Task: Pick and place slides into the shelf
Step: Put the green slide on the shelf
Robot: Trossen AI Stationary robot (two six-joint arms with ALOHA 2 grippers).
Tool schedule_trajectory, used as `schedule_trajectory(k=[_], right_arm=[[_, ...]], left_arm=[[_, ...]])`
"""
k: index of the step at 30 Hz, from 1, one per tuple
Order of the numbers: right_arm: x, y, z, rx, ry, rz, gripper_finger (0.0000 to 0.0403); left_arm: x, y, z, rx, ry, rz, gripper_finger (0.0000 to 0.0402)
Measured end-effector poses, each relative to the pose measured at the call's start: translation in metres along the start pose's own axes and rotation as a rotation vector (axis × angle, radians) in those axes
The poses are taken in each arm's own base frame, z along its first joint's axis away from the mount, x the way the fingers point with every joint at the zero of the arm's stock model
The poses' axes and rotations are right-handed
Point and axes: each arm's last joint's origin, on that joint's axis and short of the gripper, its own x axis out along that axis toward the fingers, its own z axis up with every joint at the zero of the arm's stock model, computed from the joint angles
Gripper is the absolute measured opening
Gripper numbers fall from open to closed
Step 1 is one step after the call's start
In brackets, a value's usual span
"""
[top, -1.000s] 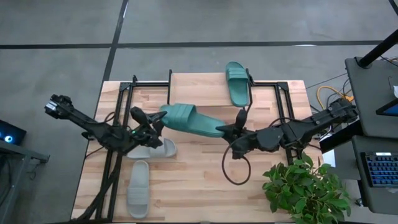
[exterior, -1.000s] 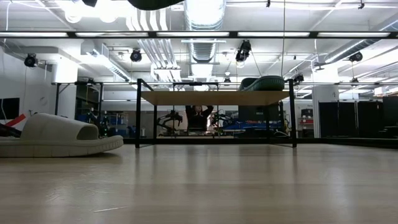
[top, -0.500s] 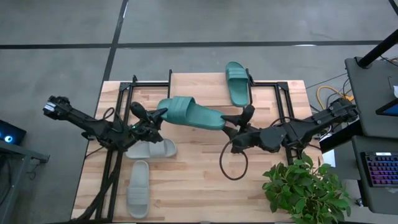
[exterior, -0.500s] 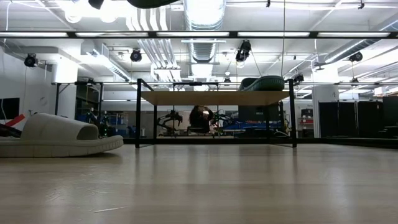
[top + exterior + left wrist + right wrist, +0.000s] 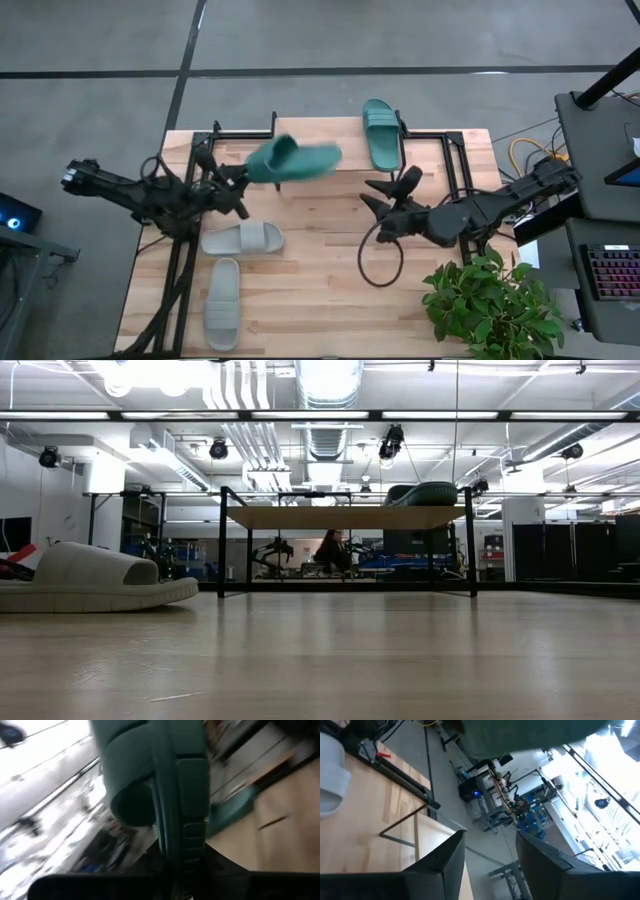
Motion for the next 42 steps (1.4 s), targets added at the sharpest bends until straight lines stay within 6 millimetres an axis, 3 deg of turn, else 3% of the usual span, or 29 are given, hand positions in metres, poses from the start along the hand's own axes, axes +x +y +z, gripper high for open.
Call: schedule_trajectory(k=[8, 15, 19, 25, 36, 42], right_arm=[[-0.021, -0.024, 0.000, 0.095, -0.073, -0.015, 0.0152], [-0.042, -0.056, -0.005, 0.285, -0.301, 0.096, 0.0146], [-0.048, -0.067, -0.009, 0.316, -0.331, 0.094, 0.0146], [-0.046, -0.056, -0.014, 0.203, -0.278, 0.147, 0.0146], [-0.044, -0.038, -0.018, 0.059, -0.215, 0.222, 0.0146], [-0.038, -0.026, -0.012, -0.036, -0.202, 0.238, 0.0146]], left_arm=[[0.004, 0.006, -0.020, -0.068, -0.056, -0.150, 0.0022], [0.037, -0.017, -0.033, 0.043, -0.084, -0.368, 0.0022], [0.057, -0.031, -0.036, 0.073, -0.080, -0.434, 0.0022], [0.076, -0.042, -0.031, 0.167, -0.105, -0.480, 0.0022], [0.084, -0.014, -0.031, 0.146, -0.095, -0.385, 0.0022], [0.085, -0.013, -0.032, 0.125, -0.099, -0.398, 0.0022]])
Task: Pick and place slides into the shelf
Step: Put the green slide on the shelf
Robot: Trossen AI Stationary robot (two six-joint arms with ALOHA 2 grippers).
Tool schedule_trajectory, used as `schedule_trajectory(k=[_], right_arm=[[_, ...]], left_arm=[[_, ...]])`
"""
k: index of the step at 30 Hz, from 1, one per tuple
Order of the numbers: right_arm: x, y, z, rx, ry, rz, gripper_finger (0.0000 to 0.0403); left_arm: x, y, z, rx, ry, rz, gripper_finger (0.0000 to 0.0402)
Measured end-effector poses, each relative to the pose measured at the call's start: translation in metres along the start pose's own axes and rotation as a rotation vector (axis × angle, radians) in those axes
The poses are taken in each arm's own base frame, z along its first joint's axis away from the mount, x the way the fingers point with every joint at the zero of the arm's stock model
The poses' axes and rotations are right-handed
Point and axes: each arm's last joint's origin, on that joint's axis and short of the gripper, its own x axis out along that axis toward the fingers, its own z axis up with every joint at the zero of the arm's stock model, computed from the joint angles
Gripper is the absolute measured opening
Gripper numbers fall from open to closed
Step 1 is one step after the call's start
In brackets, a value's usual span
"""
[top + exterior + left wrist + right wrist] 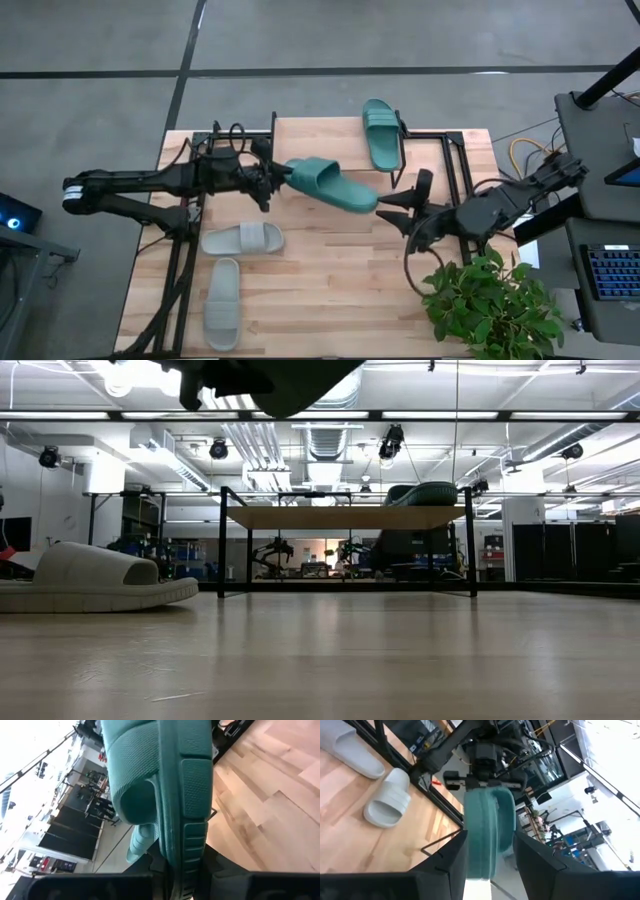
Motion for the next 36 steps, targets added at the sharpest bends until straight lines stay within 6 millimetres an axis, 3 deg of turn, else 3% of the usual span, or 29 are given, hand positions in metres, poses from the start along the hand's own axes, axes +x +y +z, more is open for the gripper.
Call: schedule_trajectory(k=[9, 21, 31, 36], right_arm=[[0.008, -0.004, 0.012, 0.006, 0.054, -0.019, 0.0150], [0.022, -0.004, 0.018, 0.003, 0.155, 0.032, 0.0216], [0.037, -0.011, 0.013, -0.001, 0.215, -0.016, 0.0208], [0.037, -0.012, 0.013, 0.009, 0.214, -0.017, 0.0159]], left_arm=[[0.000, -0.001, 0.000, -0.004, -0.002, -0.004, 0.0022], [0.000, -0.001, 0.000, -0.031, -0.007, -0.008, 0.0022], [0.000, -0.002, 0.000, -0.031, -0.027, -0.021, 0.0022], [0.000, -0.001, 0.000, -0.031, -0.028, -0.021, 0.0022]])
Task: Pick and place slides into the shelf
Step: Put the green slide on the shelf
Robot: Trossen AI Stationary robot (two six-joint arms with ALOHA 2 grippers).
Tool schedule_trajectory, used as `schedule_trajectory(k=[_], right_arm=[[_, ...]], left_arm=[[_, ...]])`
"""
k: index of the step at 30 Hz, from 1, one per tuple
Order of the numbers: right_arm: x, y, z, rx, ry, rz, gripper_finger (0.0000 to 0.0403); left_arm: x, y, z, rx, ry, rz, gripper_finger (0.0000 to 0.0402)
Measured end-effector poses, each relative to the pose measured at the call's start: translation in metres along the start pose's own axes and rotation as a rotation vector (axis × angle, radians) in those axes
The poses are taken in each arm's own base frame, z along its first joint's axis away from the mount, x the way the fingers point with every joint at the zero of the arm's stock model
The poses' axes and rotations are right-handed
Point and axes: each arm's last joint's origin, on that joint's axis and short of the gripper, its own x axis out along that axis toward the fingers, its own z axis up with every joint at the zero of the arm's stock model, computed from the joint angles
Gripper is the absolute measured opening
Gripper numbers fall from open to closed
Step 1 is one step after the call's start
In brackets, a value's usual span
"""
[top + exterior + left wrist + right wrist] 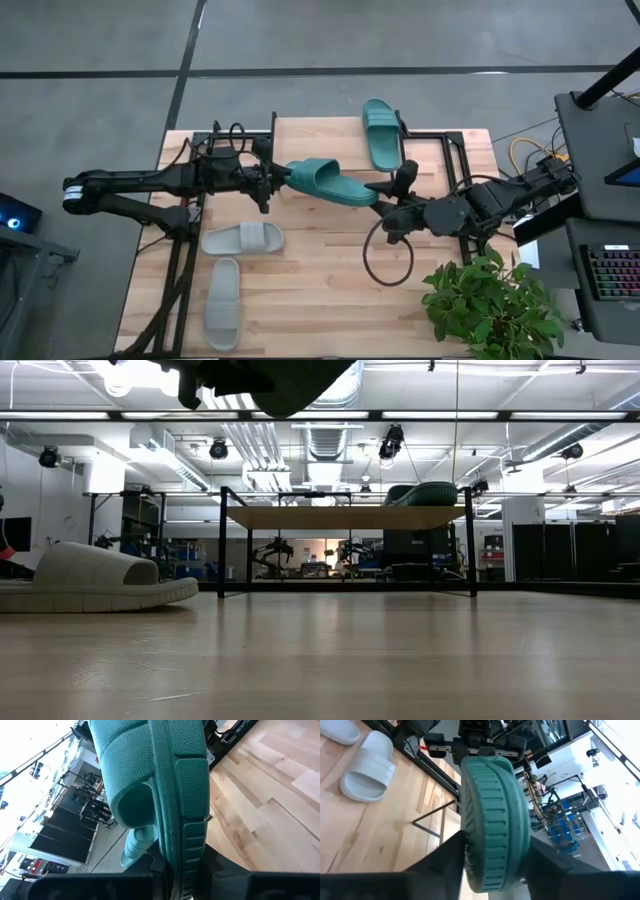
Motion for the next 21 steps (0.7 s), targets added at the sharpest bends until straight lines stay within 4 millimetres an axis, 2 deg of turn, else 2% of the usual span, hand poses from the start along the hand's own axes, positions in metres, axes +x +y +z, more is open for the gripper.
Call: schedule_trajectory(k=[5, 11, 13, 21], right_arm=[[0.0046, 0.0065, 0.0011, -0.023, 0.009, 0.022, 0.0056], [0.0059, 0.0072, 0.0016, 0.051, 0.027, -0.002, 0.0053], [0.0063, 0.0073, 0.0019, 0.068, 0.028, -0.006, 0.0053], [0.0085, 0.0076, 0.0005, 0.086, 0.079, -0.064, 0.0053]], left_arm=[[0.0005, 0.0003, -0.0001, -0.006, 0.001, 0.005, 0.0022], [0.0006, 0.0027, 0.0011, -0.066, -0.010, 0.032, 0.0030], [0.0004, 0.0041, 0.0014, -0.107, 0.000, 0.053, 0.0057], [-0.0016, 0.0097, -0.0023, -0.233, 0.154, 0.214, 0.0206]])
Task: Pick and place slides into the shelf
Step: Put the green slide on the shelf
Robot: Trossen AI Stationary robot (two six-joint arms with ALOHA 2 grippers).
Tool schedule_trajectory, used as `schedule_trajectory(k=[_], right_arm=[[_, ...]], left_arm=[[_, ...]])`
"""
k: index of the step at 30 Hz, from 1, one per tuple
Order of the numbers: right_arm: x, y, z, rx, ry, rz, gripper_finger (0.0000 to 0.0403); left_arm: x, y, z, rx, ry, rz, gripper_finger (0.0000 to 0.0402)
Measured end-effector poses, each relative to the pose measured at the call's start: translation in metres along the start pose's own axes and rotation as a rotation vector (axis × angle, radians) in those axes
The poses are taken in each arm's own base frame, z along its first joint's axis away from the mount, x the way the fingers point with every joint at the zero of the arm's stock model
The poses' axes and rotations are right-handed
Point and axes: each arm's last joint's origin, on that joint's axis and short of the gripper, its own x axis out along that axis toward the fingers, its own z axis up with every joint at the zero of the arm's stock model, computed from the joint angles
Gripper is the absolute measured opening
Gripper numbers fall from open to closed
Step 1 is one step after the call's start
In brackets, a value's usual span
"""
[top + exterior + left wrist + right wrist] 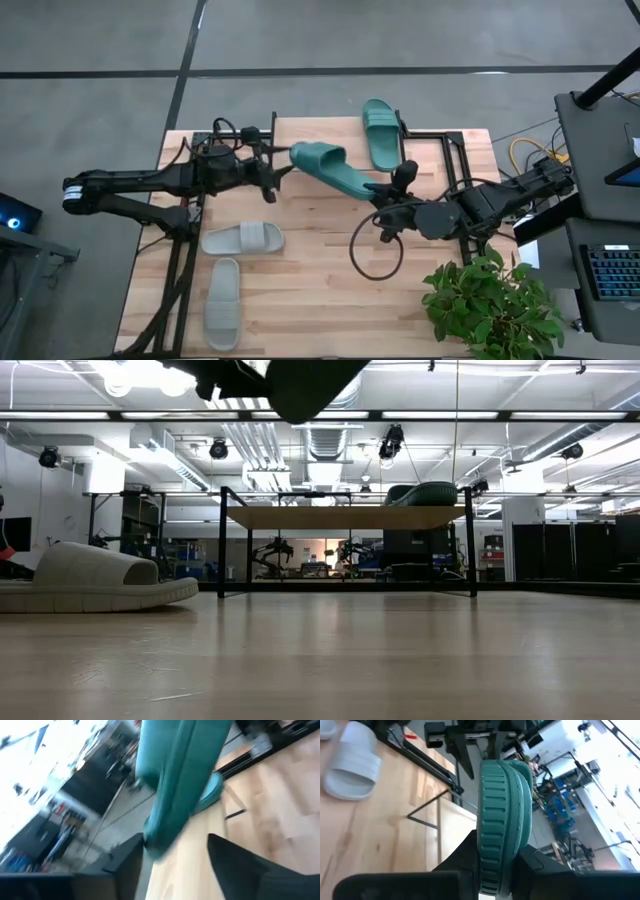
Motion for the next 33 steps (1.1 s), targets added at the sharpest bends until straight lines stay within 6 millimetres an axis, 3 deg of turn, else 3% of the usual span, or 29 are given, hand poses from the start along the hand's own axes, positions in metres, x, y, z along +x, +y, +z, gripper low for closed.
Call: schedule_trajectory(k=[3, 7, 15, 20, 24, 33], right_arm=[[0.001, 0.000, 0.000, 0.010, 0.025, -0.038, 0.0053], [0.000, -0.001, -0.001, 0.054, 0.046, -0.078, 0.0053], [0.002, 0.000, -0.005, 0.097, 0.126, -0.203, 0.0053], [0.010, 0.009, -0.004, 0.086, 0.175, -0.261, 0.0053], [0.025, 0.024, -0.002, 0.062, 0.208, -0.271, 0.0053], [0.044, 0.043, 0.000, 0.044, 0.314, -0.443, 0.0053]], left_arm=[[-0.003, 0.002, -0.001, -0.014, 0.026, 0.028, 0.0248], [-0.010, 0.007, 0.001, -0.102, 0.005, 0.044, 0.0275], [-0.032, 0.019, 0.004, -0.487, -0.065, 0.068, 0.0280], [-0.039, 0.017, 0.003, -0.702, -0.128, -0.040, 0.0281], [-0.038, 0.010, 0.001, -0.784, -0.143, -0.147, 0.0281], [-0.038, -0.010, -0.018, -0.800, -0.094, -0.180, 0.0281]])
